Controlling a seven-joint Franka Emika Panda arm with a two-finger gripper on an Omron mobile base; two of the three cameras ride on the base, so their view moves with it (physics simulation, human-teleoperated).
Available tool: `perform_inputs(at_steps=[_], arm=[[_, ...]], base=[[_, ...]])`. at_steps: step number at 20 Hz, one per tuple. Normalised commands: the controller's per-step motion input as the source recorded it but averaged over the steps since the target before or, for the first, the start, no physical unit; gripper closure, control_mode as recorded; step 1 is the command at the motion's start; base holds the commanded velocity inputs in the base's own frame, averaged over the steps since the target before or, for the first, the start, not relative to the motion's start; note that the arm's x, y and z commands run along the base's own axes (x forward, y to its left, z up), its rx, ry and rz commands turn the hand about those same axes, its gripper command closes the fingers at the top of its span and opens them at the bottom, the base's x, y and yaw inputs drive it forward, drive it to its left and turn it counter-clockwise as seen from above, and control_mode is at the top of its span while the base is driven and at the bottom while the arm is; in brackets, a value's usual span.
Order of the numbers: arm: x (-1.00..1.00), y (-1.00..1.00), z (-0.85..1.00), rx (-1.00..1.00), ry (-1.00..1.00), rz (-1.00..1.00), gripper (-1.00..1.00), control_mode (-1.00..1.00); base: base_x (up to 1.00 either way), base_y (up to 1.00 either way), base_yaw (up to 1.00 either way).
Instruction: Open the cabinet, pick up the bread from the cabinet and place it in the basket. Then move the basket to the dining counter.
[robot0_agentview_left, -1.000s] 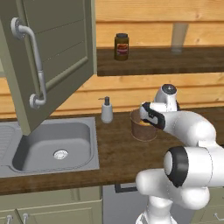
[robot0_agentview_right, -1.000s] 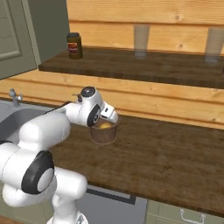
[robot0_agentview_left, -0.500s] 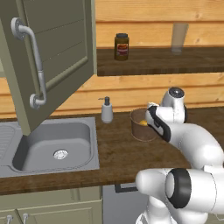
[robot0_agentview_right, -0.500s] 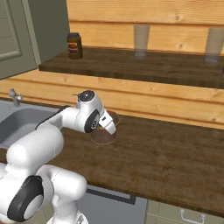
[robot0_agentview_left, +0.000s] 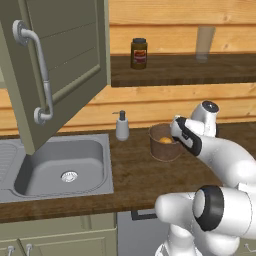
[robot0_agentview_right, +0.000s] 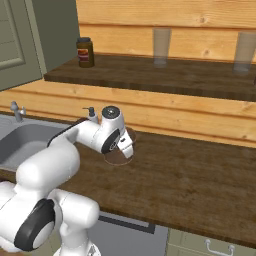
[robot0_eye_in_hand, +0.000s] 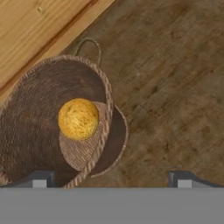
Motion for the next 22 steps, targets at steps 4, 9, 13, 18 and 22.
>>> perform_inputs(at_steps=[4, 9, 13, 18, 22], arm=[[0.44, 0.0, -0.12, 0.03, 0.08, 0.02, -1.0, -1.0], [0.15, 0.0, -0.29, 0.01, 0.11, 0.0, -1.0, -1.0], [0.13, 0.0, -0.37, 0.02, 0.11, 0.0, -1.0, -1.0], [0.29, 0.0, -0.36, 0.0, 0.05, 0.0, -1.0, -1.0], [0.35, 0.0, -0.28, 0.0, 0.01, 0.0, -1.0, -1.0]], base=[[0.0, 0.0, 0.0], [0.0, 0.0, 0.0], [0.0, 0.0, 0.0], [0.0, 0.0, 0.0], [0.0, 0.0, 0.0]])
